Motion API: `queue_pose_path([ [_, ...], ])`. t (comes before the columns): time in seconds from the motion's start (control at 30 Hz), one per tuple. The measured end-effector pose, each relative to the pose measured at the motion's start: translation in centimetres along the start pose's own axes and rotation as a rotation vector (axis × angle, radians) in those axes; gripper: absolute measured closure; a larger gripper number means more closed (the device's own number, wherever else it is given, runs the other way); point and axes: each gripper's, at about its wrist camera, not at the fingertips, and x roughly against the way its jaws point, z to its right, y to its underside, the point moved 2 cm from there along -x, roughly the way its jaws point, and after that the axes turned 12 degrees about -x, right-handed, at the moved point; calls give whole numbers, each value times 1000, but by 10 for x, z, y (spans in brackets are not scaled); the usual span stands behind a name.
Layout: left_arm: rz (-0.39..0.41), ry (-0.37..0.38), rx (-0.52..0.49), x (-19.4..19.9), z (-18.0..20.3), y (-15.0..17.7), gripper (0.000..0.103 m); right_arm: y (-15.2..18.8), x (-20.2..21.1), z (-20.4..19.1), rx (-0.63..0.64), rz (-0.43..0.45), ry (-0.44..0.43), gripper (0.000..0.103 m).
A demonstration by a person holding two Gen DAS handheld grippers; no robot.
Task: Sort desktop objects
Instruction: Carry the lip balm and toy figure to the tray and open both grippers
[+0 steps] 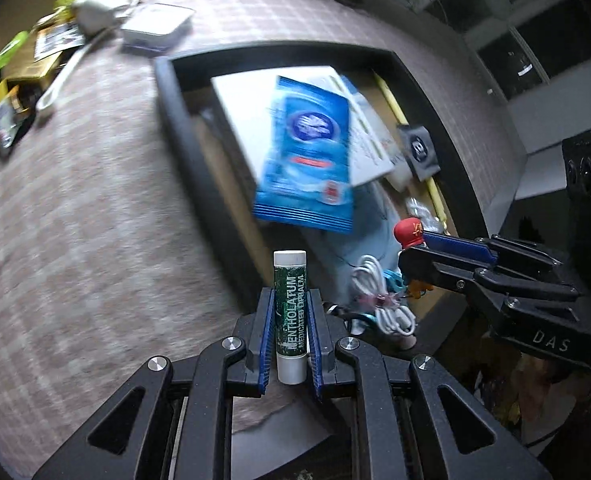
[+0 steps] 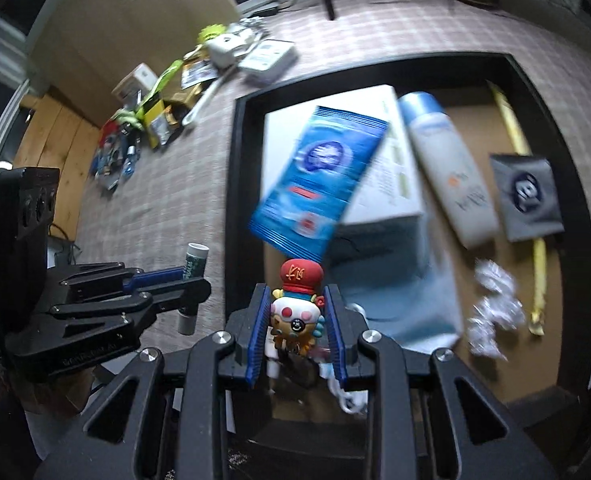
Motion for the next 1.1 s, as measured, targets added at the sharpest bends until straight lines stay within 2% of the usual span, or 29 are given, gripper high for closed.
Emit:
queue_pose_path([
  [0.37,-8,-23,-43,-5,22,-13,88,4,13,24,-45,37,27,75],
  [0.4,-11,-25,-39,-6,20,-13,87,4,13,23,-43,43,30,74],
  [0.5,1,-60,-29,-2,13,-13,87,3,16,25,-48,70,60,58],
  [0.57,2,-60,-18,1,6,-11,87,2,18,24,-47,80,68,56],
  [0.8,28,-92,55,19,-33,-4,87,-3,13,12,-26,68,73,56],
  [1.1,70,-146,199,54,-110,14,87,-18,-3,-37,54,51,60,56],
])
